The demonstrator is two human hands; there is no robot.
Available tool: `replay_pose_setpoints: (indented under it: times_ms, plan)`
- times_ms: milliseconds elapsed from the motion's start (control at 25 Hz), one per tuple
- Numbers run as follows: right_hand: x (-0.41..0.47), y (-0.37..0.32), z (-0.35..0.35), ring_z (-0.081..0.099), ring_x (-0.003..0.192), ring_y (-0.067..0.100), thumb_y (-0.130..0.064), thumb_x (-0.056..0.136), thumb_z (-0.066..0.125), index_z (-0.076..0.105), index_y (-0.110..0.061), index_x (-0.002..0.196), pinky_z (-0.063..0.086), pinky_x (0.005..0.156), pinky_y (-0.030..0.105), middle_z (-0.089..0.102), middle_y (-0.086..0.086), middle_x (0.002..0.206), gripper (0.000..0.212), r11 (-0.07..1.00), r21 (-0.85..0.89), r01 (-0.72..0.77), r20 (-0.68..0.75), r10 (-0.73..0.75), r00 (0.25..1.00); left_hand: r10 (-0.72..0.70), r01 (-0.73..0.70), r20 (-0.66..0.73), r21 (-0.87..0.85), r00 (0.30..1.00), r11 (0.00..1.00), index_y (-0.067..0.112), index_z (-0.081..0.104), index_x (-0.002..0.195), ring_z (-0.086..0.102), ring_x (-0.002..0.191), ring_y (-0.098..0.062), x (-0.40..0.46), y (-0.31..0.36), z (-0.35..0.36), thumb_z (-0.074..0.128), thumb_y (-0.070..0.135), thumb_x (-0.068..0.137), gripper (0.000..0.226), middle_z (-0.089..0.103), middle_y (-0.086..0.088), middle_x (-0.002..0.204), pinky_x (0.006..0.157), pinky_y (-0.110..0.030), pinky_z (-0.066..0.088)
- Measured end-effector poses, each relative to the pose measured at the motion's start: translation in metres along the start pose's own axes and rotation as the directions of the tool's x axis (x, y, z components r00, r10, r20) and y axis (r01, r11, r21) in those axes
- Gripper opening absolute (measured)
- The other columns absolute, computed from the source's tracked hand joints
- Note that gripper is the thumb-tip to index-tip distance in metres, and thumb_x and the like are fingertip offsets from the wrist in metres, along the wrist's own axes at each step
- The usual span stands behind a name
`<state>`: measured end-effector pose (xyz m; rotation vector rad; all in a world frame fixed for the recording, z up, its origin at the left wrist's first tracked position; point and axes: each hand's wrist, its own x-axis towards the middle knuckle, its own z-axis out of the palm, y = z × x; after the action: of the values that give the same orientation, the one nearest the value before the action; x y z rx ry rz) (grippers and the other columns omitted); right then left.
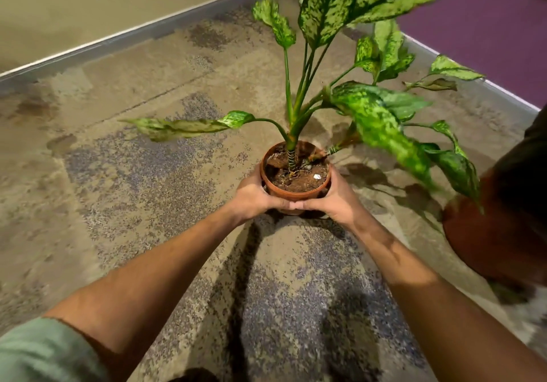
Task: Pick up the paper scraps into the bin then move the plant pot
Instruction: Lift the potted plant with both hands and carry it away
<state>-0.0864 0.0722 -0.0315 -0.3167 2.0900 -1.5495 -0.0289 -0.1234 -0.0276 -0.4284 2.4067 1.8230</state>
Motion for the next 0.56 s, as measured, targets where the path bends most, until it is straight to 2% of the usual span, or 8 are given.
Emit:
replay_pose_setpoints:
  times_ms: [160,240,320,440,560]
  plan:
    - [0.001,-0.025,-0.003,0.061,0.114,0.013,-0.009,0.048,0.095,0.045,-0.014,0.133,0.043,0.107,0.04,0.065,0.001,0.122,0.099,0.998,-0.016,0.059,-0.017,-0.059,0.998,0.04,-0.04,0.074,-0.007,0.996,0.999,0.016,0.049,0.126,0.064,0.107,-0.009,-0.004,0.016,-0.013,0.096,0.027,0.039,0.099,0.068,0.001,0.116,0.098,-0.029,0.049]
    - [0.001,-0.035,-0.008,0.061,0.113,0.011,-0.015,0.044,0.096,0.046,-0.014,0.133,0.043,0.106,0.036,0.066,0.0,0.12,0.102,0.996,-0.045,0.081,-0.017,-0.082,0.997,0.048,-0.048,0.054,0.0,0.997,0.999,0.017,0.05,0.124,0.065,0.104,-0.006,-0.006,0.028,-0.019,0.097,0.032,0.038,0.099,0.069,0.003,0.113,0.094,-0.025,0.051]
    - [-0.002,-0.052,-0.009,0.06,0.115,0.012,-0.03,0.038,0.097,0.047,-0.016,0.133,0.043,0.105,0.031,0.066,-0.002,0.12,0.108,0.991,-0.08,0.105,-0.027,-0.107,0.994,0.06,-0.06,0.001,0.037,0.998,0.998,0.019,0.05,0.126,0.064,0.104,-0.007,-0.011,0.044,-0.025,0.096,0.04,0.035,0.104,0.068,0.006,0.114,0.096,-0.027,0.051]
    - [-0.006,-0.083,-0.011,0.061,0.108,0.0,-0.051,0.027,0.094,0.051,-0.029,0.121,0.045,0.097,0.021,0.067,-0.011,0.114,0.105,0.987,-0.09,0.136,-0.045,-0.14,0.989,0.106,-0.103,-0.035,0.082,0.994,0.991,0.023,0.051,0.125,0.063,0.106,-0.007,-0.019,0.073,-0.041,0.094,0.046,0.033,0.105,0.067,0.007,0.116,0.098,-0.031,0.05]
    - [-0.011,-0.126,-0.008,0.061,0.111,0.005,-0.049,0.031,0.094,0.051,-0.028,0.122,0.045,0.1,0.026,0.067,-0.006,0.117,0.103,0.985,-0.081,0.152,0.009,-0.151,0.988,0.12,-0.115,-0.043,0.099,0.992,0.988,0.022,0.052,0.126,0.062,0.108,-0.007,-0.03,0.107,-0.066,0.093,0.049,0.032,0.106,0.067,0.008,0.117,0.098,-0.031,0.049]
